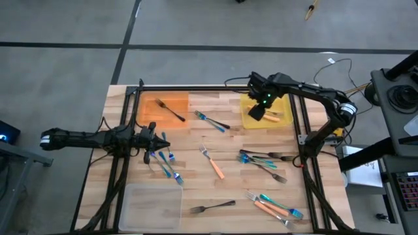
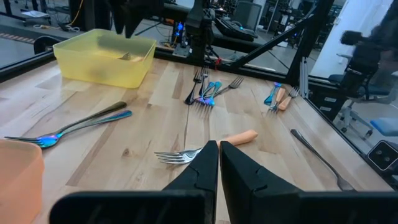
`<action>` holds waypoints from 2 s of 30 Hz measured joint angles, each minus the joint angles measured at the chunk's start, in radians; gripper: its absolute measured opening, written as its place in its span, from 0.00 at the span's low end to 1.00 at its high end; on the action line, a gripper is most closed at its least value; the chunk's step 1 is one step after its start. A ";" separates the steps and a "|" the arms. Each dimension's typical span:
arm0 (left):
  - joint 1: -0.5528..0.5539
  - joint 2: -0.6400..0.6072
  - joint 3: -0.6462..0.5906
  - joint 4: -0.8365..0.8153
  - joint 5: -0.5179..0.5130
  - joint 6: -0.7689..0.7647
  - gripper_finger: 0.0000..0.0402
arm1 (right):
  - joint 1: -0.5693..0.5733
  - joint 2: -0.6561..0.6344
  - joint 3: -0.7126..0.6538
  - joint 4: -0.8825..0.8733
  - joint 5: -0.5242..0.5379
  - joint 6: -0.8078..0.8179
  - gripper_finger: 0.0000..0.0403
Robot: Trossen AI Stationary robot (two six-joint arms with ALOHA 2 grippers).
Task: Sort silverware by color (type)
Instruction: Put the black fork into the orange bin
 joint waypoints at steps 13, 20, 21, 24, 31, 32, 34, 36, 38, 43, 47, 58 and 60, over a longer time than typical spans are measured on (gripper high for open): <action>0.000 0.000 0.000 0.000 0.000 0.000 0.00 | 0.269 0.024 0.000 0.308 -0.101 0.057 0.36; 0.000 0.000 0.000 0.000 0.000 0.000 0.00 | 0.329 0.148 0.000 0.430 0.006 0.037 0.37; 0.000 0.000 0.000 0.000 0.000 0.000 0.00 | 0.328 0.170 0.000 0.441 0.008 0.038 0.37; 0.000 0.000 0.000 0.000 0.000 0.000 0.00 | 0.321 0.227 0.004 0.471 0.010 0.042 0.36; 0.000 0.000 0.000 0.000 0.000 0.000 0.00 | 0.313 0.354 0.090 0.518 0.061 -0.027 0.36; 0.000 0.000 0.000 0.000 0.000 0.000 0.00 | 0.310 0.376 0.110 0.520 0.061 -0.036 0.36; 0.000 0.000 0.000 0.000 0.000 0.000 0.00 | 0.306 0.419 0.148 0.518 0.062 -0.060 0.36; 0.000 0.000 0.000 0.000 0.000 0.000 0.00 | 0.297 0.464 0.189 0.517 0.063 -0.082 0.36; 0.000 0.000 0.000 0.000 0.000 0.000 0.00 | 0.286 0.509 0.233 0.505 0.069 -0.102 0.36; 0.000 0.000 0.000 0.000 0.000 0.000 0.00 | 0.250 0.581 0.347 0.461 0.086 -0.131 0.36; 0.000 0.000 0.000 0.000 0.000 0.000 0.00 | 0.222 0.625 0.406 0.433 0.050 -0.141 0.36; 0.000 0.000 0.000 0.000 0.000 0.000 0.00 | 0.193 0.691 0.446 0.382 -0.027 -0.196 0.32; 0.000 0.000 0.000 0.000 0.000 0.000 0.00 | 0.191 0.689 0.446 0.382 -0.029 -0.198 0.26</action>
